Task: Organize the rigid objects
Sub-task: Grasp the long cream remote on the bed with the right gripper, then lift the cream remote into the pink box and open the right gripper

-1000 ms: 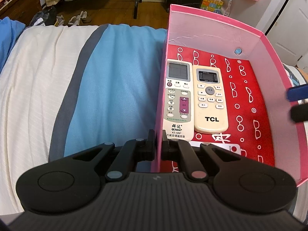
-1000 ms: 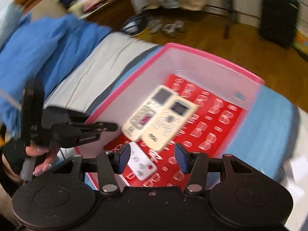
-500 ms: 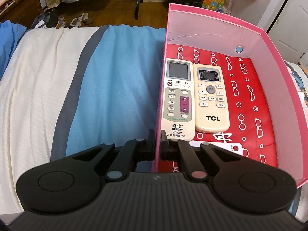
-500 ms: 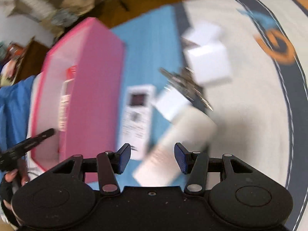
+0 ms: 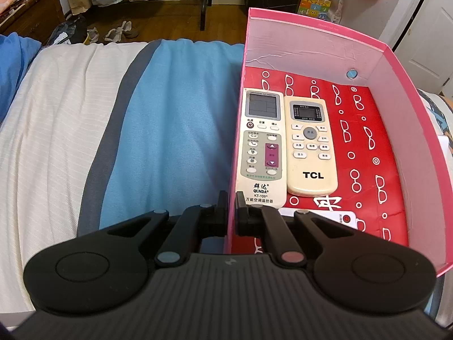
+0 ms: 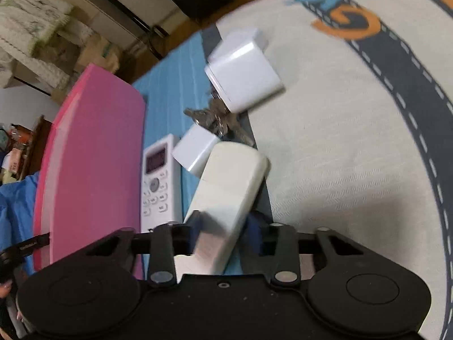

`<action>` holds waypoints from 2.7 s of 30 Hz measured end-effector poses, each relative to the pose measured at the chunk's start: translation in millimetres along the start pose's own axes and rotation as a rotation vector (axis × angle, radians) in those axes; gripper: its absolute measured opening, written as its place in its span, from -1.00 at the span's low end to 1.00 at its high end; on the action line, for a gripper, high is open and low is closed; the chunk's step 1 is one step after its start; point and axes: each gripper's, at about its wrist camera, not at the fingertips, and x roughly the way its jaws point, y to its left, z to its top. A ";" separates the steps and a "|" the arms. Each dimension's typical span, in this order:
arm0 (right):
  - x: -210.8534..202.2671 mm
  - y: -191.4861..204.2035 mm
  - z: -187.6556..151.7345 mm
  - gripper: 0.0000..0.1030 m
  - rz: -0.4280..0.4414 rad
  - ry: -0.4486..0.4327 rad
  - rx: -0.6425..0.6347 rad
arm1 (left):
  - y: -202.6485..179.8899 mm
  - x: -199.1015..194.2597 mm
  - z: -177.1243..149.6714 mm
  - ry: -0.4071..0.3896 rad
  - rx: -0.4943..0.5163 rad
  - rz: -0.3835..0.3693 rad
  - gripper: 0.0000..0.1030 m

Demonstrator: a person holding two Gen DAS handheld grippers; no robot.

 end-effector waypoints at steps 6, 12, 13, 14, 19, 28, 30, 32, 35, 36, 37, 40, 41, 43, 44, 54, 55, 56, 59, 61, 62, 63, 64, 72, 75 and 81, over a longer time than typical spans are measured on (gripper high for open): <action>-17.8 6.4 5.5 -0.54 0.057 -0.060 -0.080 | 0.3 -0.4 -0.5 0.000 -0.002 0.000 -0.93; -22.1 41.5 5.5 -0.54 0.003 -0.063 -0.245 | 0.2 -0.3 -0.4 0.000 -0.001 0.001 -0.93; -21.8 46.1 6.0 -0.53 0.001 -0.063 -0.262 | 0.2 -0.5 -0.7 0.000 0.000 0.001 -0.93; -20.6 49.4 6.5 -0.51 -0.001 -0.060 -0.271 | 0.4 -0.4 -0.3 0.000 -0.001 0.000 -0.93; -6.7 62.0 0.6 -0.44 -0.110 -0.022 -0.331 | 1.2 -0.6 -0.7 0.002 -0.007 -0.004 -0.93; -37.3 96.6 -5.4 -0.61 -0.109 -0.098 -0.475 | 2.0 -1.0 -0.5 0.000 -0.013 -0.002 -0.94; -54.4 104.4 -0.5 -0.61 -0.047 -0.101 -0.443 | 2.8 -0.6 0.0 0.003 -0.022 -0.005 -0.94; -72.8 115.8 2.8 -0.61 0.017 -0.123 -0.440 | 3.1 -0.6 0.0 0.004 -0.025 -0.006 -0.94; -90.7 140.2 2.6 -0.61 0.043 -0.167 -0.517 | 1.8 -0.2 -0.2 0.002 -0.017 0.000 -0.94; -94.0 148.8 2.8 -0.61 0.052 -0.174 -0.549 | 1.7 -0.3 -0.3 0.002 -0.016 0.001 -0.94; -96.0 158.0 2.5 -0.61 0.059 -0.178 -0.577 | 1.7 -0.2 -0.3 0.002 -0.017 0.000 -0.94; -95.9 185.1 5.2 -0.61 0.098 -0.172 -0.664 | 1.8 -0.4 -0.2 0.004 -0.019 -0.004 -0.94; -92.6 192.3 6.8 -0.61 0.115 -0.166 -0.681 | 1.9 -0.2 -0.2 0.004 -0.020 -0.005 -0.94; -84.8 205.4 12.7 -0.61 0.173 -0.127 -0.691 | 2.2 -0.3 -0.6 0.003 -0.021 -0.007 -0.94; -77.0 211.1 16.0 -0.61 0.207 -0.095 -0.679 | 2.4 -0.1 -0.9 0.003 -0.019 -0.008 -0.94; 20.3 249.1 7.9 -0.61 0.022 -0.014 -0.944 | 6.7 0.8 -2.1 -0.003 -0.024 -0.027 -0.94; 27.8 253.5 4.4 -0.61 -0.029 -0.024 -0.998 | 6.7 0.9 -2.1 -0.003 -0.024 -0.028 -0.93; 35.6 257.8 2.0 -0.61 -0.077 -0.026 -1.039 | 6.7 1.0 -2.0 -0.004 -0.025 -0.029 -0.93; 54.8 267.9 -6.8 -0.61 -0.194 -0.043 -1.182 | 7.6 1.0 -2.5 -0.005 -0.025 -0.034 -0.93; 64.0 272.2 -15.8 -0.62 -0.250 -0.053 -1.301 | 7.8 1.0 -3.0 -0.008 -0.023 -0.038 -0.92; 67.4 275.1 -19.4 -0.62 -0.287 -0.056 -1.340 | 8.3 1.1 -3.4 -0.010 -0.023 -0.040 -0.93; 71.8 276.9 -22.9 -0.62 -0.324 -0.064 -1.383 | 8.7 1.3 -3.6 -0.012 -0.024 -0.042 -0.92; 76.1 276.6 -26.9 -0.62 -0.349 -0.073 -1.428 | 9.1 1.2 -3.9 -0.013 -0.024 -0.045 -0.92; 85.1 273.3 -17.0 -0.37 -0.241 0.048 -1.327 | 9.0 1.4 -4.4 -0.017 -0.021 -0.047 -0.92; 73.8 269.4 -1.1 -0.12 -0.068 0.176 -1.210 | 8.1 2.0 -4.6 -0.016 -0.018 -0.046 -0.92; 63.2 261.6 14.6 0.08 -0.048 0.174 -1.193 | 8.1 2.4 -4.3 -0.013 -0.019 -0.043 -0.92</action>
